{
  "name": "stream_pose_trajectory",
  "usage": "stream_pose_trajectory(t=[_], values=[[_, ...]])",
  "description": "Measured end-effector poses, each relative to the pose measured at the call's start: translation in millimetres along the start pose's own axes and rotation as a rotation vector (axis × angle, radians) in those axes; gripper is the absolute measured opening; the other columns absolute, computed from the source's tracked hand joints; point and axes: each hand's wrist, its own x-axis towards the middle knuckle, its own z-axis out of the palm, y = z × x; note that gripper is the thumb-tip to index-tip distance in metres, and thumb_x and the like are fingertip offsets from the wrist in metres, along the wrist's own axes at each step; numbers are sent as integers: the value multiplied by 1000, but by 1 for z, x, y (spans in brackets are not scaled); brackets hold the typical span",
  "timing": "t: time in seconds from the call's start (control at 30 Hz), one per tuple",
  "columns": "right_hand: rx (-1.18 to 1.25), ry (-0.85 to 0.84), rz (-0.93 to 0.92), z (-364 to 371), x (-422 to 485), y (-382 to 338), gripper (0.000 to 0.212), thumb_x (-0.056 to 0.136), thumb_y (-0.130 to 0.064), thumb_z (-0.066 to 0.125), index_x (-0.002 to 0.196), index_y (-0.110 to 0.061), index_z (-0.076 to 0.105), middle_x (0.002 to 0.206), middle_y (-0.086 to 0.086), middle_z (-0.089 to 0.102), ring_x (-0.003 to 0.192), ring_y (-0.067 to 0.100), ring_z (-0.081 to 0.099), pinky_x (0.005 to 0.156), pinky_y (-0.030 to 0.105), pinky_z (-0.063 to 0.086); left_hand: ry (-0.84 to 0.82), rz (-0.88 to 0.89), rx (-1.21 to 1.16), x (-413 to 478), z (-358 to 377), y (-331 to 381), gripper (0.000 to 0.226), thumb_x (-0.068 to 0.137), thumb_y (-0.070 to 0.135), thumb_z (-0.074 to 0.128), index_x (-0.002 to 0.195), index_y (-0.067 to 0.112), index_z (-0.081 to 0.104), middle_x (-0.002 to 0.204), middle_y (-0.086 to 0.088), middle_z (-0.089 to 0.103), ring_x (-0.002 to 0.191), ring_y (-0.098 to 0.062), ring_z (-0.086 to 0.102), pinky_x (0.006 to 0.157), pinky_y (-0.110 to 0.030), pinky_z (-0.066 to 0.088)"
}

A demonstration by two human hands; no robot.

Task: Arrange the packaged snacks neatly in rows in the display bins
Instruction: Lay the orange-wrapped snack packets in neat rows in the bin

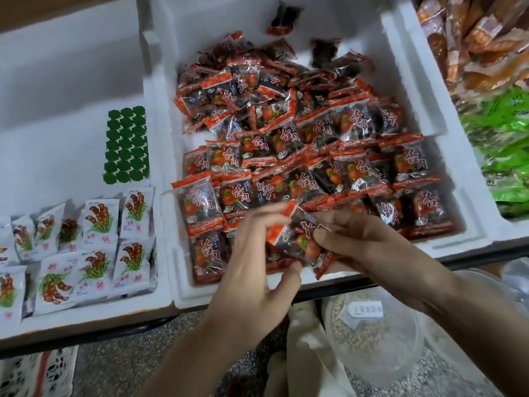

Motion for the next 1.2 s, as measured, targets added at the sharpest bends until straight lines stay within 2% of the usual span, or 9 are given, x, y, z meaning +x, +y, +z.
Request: stream_pose_trajectory(t=[0.13,0.23,0.33,0.5,0.57,0.67,0.8,0.93,1.2], values=[[7,16,-55,-4,-4,6,16,77,-13,62,92,-15,68,80,2,71,78,13,68,72,19,55,94,-223,-264,11,8,7,35,86,31,61,114,39,42,105,15,62,98,1,61,85,-24,49],[-159,54,-120,-9,-7,8,4,75,-13,68,74,-16,67,65,1,64,69,10,59,66,18,47,124,-244,-210,19,12,9,32,87,21,63,110,38,49,97,5,67,94,-6,63,86,-31,50],[-228,109,-133,-17,-8,9,26,68,-20,69,80,2,62,67,7,64,69,14,61,67,23,49,155,-162,-91,24,16,11,16,92,19,58,105,28,57,87,1,66,81,-8,61,72,-22,47],[-614,442,-180,-38,3,7,8,79,-23,71,81,-18,65,78,-3,71,79,14,67,76,31,54,41,-33,305,29,12,0,32,94,26,49,126,24,51,123,15,52,118,2,42,100,-4,23],[-751,502,-197,-39,8,8,10,82,-26,69,89,-19,66,78,-12,65,79,7,63,75,22,49,-72,37,496,29,9,-8,45,91,34,47,134,22,47,136,10,46,131,-4,31,109,-14,11],[-828,481,-229,-33,14,15,10,85,-23,66,94,-18,66,73,-16,60,74,4,62,67,10,45,-162,112,732,27,8,-21,53,84,37,56,132,16,51,135,1,52,132,-17,39,111,-30,20],[-920,446,-206,-25,21,25,22,90,-23,61,107,-11,64,85,4,69,79,20,65,71,25,49,-158,150,784,25,13,-34,58,77,26,74,129,11,53,126,-4,56,117,-17,42,100,-30,25],[-981,475,-242,-28,23,30,29,86,-27,66,111,-15,56,83,-2,65,67,9,56,62,15,45,-135,175,806,24,14,-36,54,79,27,68,128,11,54,123,-4,56,112,-17,44,96,-30,26],[-1249,319,-402,-31,14,24,20,87,-23,64,106,-18,61,102,-6,55,77,13,56,62,26,47,-207,161,818,25,7,-33,49,83,37,60,127,19,54,123,3,56,109,-12,52,92,-28,45]])
